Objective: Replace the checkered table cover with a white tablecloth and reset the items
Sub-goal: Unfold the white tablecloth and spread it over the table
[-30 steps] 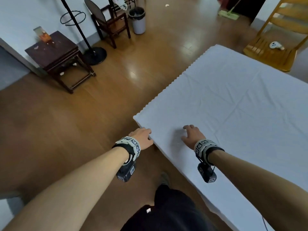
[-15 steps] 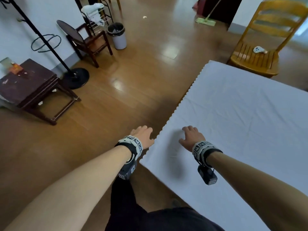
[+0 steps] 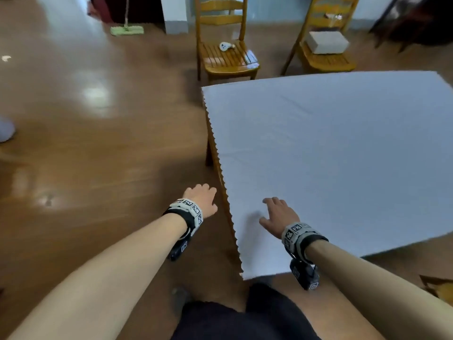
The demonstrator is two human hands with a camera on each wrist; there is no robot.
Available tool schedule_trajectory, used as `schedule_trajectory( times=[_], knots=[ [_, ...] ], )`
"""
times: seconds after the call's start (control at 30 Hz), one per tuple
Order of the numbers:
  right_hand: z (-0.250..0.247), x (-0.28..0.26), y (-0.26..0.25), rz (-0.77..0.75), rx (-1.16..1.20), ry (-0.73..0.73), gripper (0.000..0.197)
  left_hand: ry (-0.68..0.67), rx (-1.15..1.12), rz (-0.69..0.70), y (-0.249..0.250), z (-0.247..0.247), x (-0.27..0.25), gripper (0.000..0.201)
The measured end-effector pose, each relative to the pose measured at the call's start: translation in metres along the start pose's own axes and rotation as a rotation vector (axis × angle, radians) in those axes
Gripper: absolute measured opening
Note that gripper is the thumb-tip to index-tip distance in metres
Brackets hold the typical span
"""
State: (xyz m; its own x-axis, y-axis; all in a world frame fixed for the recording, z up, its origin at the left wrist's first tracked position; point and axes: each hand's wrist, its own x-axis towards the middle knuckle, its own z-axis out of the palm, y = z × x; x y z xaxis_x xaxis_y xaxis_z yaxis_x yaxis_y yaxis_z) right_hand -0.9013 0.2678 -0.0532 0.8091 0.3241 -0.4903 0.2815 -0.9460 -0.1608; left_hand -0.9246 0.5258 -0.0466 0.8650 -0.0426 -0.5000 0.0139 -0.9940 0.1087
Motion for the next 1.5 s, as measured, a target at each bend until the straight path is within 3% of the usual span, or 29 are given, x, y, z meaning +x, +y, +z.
schedule_trajectory(
  times=[0.27, 0.53, 0.77, 0.87, 0.97, 1.2, 1.3, 1.5],
  knots=[
    [0.021, -0.011, -0.014, 0.132, 0.144, -0.001, 0.059, -0.077, 0.131, 0.19, 0.022, -0.016, 0.023, 0.052],
    [0.057, 0.007, -0.052, 0.189, 0.334, 0.059, 0.056, -0.14, 0.28, 0.36, 0.003, -0.008, 0.056, 0.054],
    [0.071, 0.038, -0.089, 0.36, 0.316, 0.258, 0.055, -0.077, 0.324, 0.7, -0.027, -0.021, 0.151, 0.068],
    [0.076, 0.047, -0.109, 0.506, 0.302, 0.245, 0.056, -0.031, 0.447, 0.888, -0.04, -0.024, 0.176, 0.05],
    [0.079, 0.058, -0.125, 0.649, 0.299, 0.275, 0.052, 0.036, 0.518, 1.056, -0.047, -0.03, 0.203, 0.047],
    [0.086, 0.064, -0.145, 0.806, 0.379, 0.394, 0.021, 0.004, 0.561, 1.205, -0.044, -0.045, 0.236, 0.032],
    [0.09, 0.065, -0.146, 0.846, 0.405, 0.431, 0.019, 0.011, 0.56, 1.256, -0.044, -0.047, 0.243, 0.025],
    [0.094, 0.071, -0.144, 0.908, 0.468, 0.516, 0.011, 0.01, 0.615, 1.313, -0.047, -0.046, 0.25, 0.04]
  ],
)
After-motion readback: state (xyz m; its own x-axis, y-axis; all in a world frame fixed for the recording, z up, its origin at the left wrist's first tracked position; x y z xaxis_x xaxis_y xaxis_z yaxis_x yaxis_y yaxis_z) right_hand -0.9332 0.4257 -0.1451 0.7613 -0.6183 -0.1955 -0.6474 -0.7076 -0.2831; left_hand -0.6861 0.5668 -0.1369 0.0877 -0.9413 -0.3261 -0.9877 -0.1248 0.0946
